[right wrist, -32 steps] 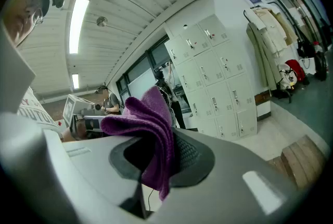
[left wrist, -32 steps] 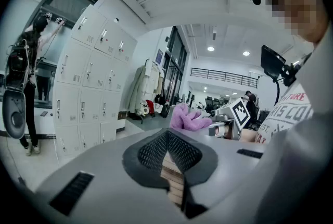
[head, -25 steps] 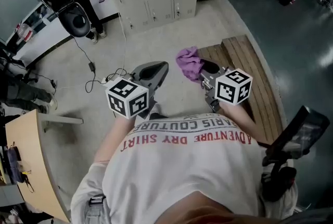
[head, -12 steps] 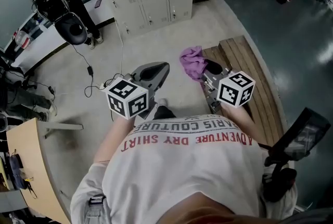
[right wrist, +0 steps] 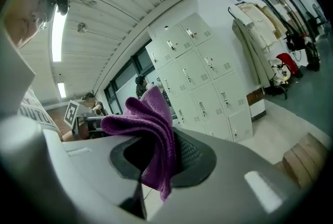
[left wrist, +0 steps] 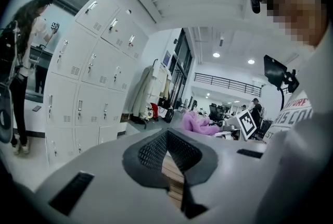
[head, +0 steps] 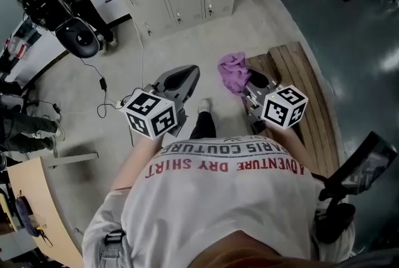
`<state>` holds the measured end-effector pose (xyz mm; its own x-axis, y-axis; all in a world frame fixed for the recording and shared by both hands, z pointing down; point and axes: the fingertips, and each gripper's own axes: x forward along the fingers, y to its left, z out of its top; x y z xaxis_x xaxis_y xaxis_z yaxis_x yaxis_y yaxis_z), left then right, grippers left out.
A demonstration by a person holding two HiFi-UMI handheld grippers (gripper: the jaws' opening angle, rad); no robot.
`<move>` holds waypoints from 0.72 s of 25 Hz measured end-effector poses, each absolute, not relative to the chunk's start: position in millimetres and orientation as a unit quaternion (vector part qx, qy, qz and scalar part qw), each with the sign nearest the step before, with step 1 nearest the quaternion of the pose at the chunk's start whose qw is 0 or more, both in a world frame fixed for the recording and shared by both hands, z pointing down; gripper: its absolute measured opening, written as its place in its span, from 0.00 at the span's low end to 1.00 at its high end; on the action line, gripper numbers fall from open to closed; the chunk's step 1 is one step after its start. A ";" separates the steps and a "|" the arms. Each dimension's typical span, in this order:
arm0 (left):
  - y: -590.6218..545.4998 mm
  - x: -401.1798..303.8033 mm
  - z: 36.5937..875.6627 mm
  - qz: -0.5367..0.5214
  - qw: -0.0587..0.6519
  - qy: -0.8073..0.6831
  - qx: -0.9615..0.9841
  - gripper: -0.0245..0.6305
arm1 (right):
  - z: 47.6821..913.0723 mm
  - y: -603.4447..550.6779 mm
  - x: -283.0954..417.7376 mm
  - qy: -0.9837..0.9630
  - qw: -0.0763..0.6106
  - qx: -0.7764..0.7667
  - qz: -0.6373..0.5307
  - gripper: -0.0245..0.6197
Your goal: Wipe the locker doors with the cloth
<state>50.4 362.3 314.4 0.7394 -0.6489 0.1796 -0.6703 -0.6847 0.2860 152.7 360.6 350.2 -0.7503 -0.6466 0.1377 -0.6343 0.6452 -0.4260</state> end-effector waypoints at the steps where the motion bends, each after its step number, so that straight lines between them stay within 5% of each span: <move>1: 338.7 46.7 315.2 0.034 0.171 -0.363 0.915 0.04 | 350.1 337.7 150.0 0.907 0.009 -0.352 -0.229 0.14; 9: 132.8 -1.5 300.0 0.038 0.170 -0.383 0.907 0.04 | 337.1 131.4 106.0 0.907 0.006 -0.348 -0.237 0.14; 18: 12.7 -59.1 265.3 0.018 0.120 -0.418 0.900 0.04 | 284.5 -4.3 63.0 0.912 0.082 -0.340 -0.216 0.14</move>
